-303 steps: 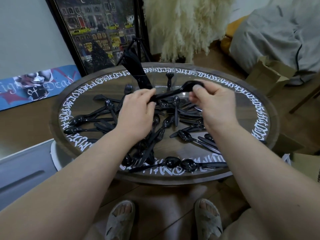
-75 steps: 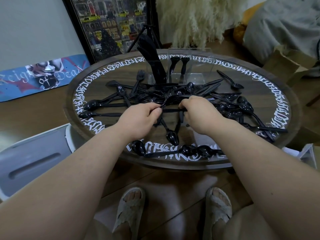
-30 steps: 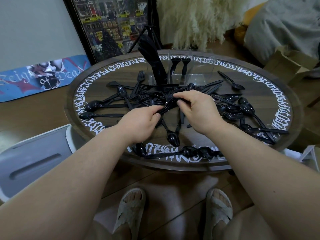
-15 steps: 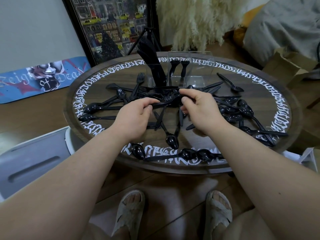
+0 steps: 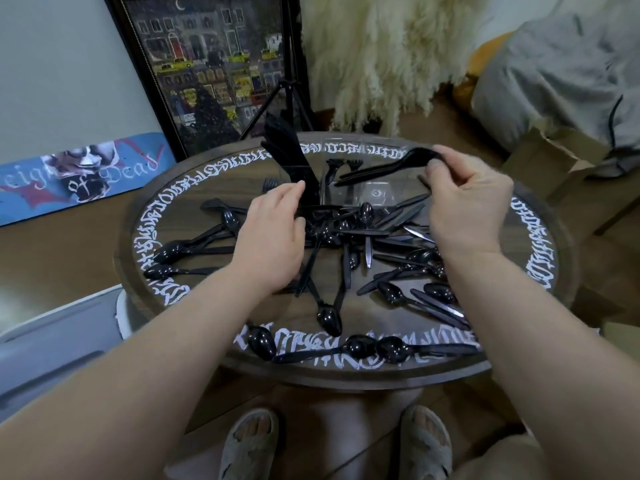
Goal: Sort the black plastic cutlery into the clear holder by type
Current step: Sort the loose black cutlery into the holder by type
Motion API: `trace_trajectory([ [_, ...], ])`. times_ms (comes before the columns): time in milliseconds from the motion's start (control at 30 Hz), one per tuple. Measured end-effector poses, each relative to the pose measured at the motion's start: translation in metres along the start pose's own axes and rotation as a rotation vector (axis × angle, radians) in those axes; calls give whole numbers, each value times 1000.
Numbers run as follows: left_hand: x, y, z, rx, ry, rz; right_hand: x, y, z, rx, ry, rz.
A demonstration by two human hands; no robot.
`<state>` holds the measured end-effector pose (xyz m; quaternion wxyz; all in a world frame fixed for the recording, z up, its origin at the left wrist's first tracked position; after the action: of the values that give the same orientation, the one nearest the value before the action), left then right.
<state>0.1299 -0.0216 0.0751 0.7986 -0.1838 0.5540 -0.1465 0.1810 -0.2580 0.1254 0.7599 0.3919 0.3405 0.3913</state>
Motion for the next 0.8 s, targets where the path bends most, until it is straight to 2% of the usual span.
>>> trace_trajectory([
  [233, 19, -14, 68, 93, 96, 135, 28, 32, 57, -381, -106, -143],
  [300, 34, -8, 78, 88, 167, 198, 50, 32, 59, -489, -74, -216],
  [400, 51, 3, 83, 82, 243, 251, 89, 17, 51, -572, 88, -329],
  [500, 58, 5, 84, 97, 244, 257, 116, -2, 40, -598, 268, -416],
  [667, 63, 9, 85, 153, 217, 235, 140, -23, 31, -498, 571, -548],
  [733, 58, 8, 81, 162, 155, 200, 137, -25, 26, -501, 620, -575],
  [800, 45, 5, 71, 171, 20, 141, 119, -29, 27, -460, 592, -557],
])
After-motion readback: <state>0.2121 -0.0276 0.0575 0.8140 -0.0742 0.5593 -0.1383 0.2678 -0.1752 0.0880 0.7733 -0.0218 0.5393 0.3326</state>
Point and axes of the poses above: each hand's wrist, its own z-axis towards the middle knuckle, its own x-axis out of the palm, y = z × x, the point moved 9 cm from there along z, towards the middle knuckle, and after that the axes turned 4 degrees about -y, right-handed, at the moved point
